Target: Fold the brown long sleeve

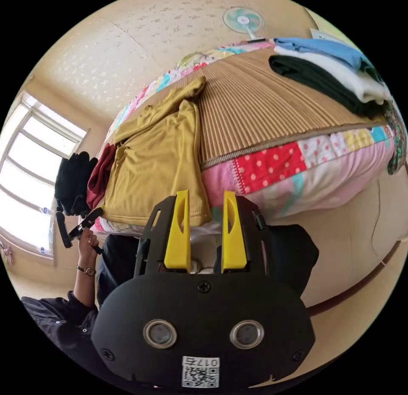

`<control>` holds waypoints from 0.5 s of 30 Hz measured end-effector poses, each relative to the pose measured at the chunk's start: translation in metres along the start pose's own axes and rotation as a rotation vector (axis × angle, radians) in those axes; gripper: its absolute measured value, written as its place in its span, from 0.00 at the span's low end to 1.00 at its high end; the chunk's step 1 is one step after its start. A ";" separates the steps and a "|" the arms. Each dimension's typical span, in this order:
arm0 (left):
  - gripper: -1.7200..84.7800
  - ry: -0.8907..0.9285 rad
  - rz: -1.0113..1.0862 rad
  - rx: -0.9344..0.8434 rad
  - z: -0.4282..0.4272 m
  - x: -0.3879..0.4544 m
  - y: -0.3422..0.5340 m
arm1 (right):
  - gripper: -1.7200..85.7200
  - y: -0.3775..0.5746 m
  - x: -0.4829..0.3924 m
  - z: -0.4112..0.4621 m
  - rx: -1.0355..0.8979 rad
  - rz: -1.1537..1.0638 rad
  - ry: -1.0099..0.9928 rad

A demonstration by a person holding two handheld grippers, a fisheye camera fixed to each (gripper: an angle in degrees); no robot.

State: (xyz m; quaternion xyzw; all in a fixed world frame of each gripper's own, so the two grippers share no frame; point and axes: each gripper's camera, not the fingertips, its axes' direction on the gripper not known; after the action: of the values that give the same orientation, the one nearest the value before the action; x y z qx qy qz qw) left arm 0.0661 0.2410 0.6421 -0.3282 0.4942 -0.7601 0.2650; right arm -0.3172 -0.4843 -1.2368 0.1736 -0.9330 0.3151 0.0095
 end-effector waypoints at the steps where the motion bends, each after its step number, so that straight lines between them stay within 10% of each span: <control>1: 0.08 0.043 -0.017 -0.023 -0.004 -0.011 -0.001 | 0.12 0.000 0.006 0.007 -0.051 0.016 -0.010; 15: 0.07 0.839 0.011 -0.019 -0.064 -0.127 0.039 | 0.05 0.043 0.130 -0.081 0.163 0.051 -0.892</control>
State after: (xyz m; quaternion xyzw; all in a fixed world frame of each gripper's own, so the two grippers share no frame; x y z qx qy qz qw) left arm 0.1017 0.3556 0.5567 0.0101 0.5680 -0.8219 0.0415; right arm -0.4612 -0.4459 -1.1808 0.2694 -0.8222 0.2820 -0.4147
